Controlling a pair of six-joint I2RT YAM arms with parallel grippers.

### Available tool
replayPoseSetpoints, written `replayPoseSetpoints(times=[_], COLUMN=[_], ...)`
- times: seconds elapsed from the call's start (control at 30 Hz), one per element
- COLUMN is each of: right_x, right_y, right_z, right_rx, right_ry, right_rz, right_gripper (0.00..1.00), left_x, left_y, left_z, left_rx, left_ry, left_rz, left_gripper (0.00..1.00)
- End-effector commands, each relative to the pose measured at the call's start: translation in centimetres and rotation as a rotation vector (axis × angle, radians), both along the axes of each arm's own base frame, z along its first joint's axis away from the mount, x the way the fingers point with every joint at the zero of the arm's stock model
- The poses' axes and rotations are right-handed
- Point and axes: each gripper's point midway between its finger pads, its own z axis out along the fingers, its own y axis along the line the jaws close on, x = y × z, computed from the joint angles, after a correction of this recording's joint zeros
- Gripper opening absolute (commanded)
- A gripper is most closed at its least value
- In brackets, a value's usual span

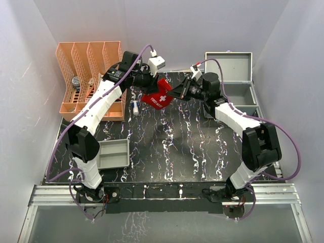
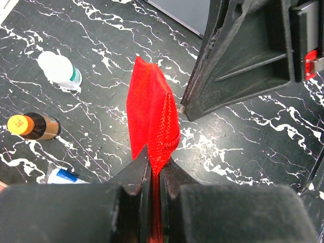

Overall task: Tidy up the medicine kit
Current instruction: Zip the medicine pouch.

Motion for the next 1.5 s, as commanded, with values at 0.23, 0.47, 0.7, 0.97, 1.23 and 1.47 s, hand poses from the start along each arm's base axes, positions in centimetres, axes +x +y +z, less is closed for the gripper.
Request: replayPoseSetpoints(times=[0.23,0.47,0.7,0.97,1.23,1.47], right_x=[1.0,2.1,3.4,2.1,-3.3,-2.2], right_y=[-3.8,-7.0,-7.6,-8.0,-9.6,-8.1], right_z=[-7.8,-14.2,-15.2,-5.5,1.9,3.5], right_rx=[-0.150,-0.236,-0.303,-0.365,-0.551,-0.546], right_ry=[0.090,0.212,0.210,-0.054,-0.670,-0.906], right_rz=[-0.087,-0.156,-0.143,-0.071,0.070,0.175], right_gripper=[0.00,0.00,0.00,0.40,0.85,0.93], left_x=[-1.0,-2.2,-2.7,-2.8,-4.5,-6.9], left_y=[-0.1,-0.1,-0.1,0.1,-1.0,-1.7], left_z=[5.3,6.5,6.8,5.4,4.9,5.1], left_rx=[-0.084,-0.108,-0.119,-0.075,-0.087,-0.124], left_ry=[-0.060,-0.047,-0.037,-0.044,-0.057,-0.061], left_rz=[-0.029,-0.050,-0.058,-0.095,-0.296,-0.459], left_gripper=[0.00,0.00,0.00,0.00,0.00,0.00])
